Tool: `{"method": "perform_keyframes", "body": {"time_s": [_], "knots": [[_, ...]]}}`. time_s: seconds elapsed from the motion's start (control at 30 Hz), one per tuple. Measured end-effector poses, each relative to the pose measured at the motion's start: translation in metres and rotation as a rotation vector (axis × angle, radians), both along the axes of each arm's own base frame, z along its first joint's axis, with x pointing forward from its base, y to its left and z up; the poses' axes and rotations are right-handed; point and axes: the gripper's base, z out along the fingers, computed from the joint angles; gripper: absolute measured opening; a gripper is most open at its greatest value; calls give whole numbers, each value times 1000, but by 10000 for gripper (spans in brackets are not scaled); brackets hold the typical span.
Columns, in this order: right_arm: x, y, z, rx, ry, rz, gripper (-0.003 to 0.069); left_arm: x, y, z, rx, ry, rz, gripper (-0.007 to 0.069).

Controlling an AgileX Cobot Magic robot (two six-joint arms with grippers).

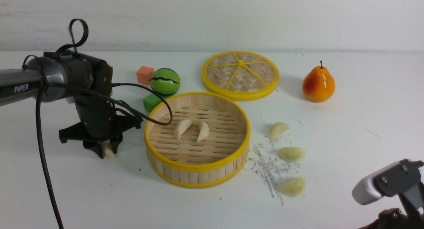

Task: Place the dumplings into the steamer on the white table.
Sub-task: 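Reach for and grasp a dumpling on the table with the left gripper, then place the dumpling into the bamboo steamer basket with the left gripper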

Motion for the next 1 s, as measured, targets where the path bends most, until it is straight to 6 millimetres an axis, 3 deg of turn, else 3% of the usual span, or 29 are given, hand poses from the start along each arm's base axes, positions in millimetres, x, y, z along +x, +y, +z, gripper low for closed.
{"method": "perform_keyframes", "body": {"time_s": [0.2,0.23,0.27,0.4,0.5,0.53,0.7,0.9,1.0], "knots": [[0,0,0,0,-1,-1,179,-8,-11,45,-18,-98,-112,219],[1,0,0,1,-7,-4,180,-13,-31,75,-35,-168,-225,219],[1,0,1,1,-12,-7,181,-15,-41,87,-46,-199,-276,219],[2,0,1,1,-19,-11,185,-24,-95,115,-94,-286,-482,219],[2,0,1,1,-20,-12,187,-25,-126,112,-121,-292,-564,219],[2,0,1,1,-20,-12,188,-22,-143,104,-124,-282,-600,219],[2,0,1,1,-20,-12,188,-8,-184,67,-122,-258,-666,219],[2,0,1,1,-20,-12,188,4,-202,36,-116,-223,-685,235],[2,-1,1,-1,-21,-10,194,6,-203,28,-109,-197,-686,320]]}}
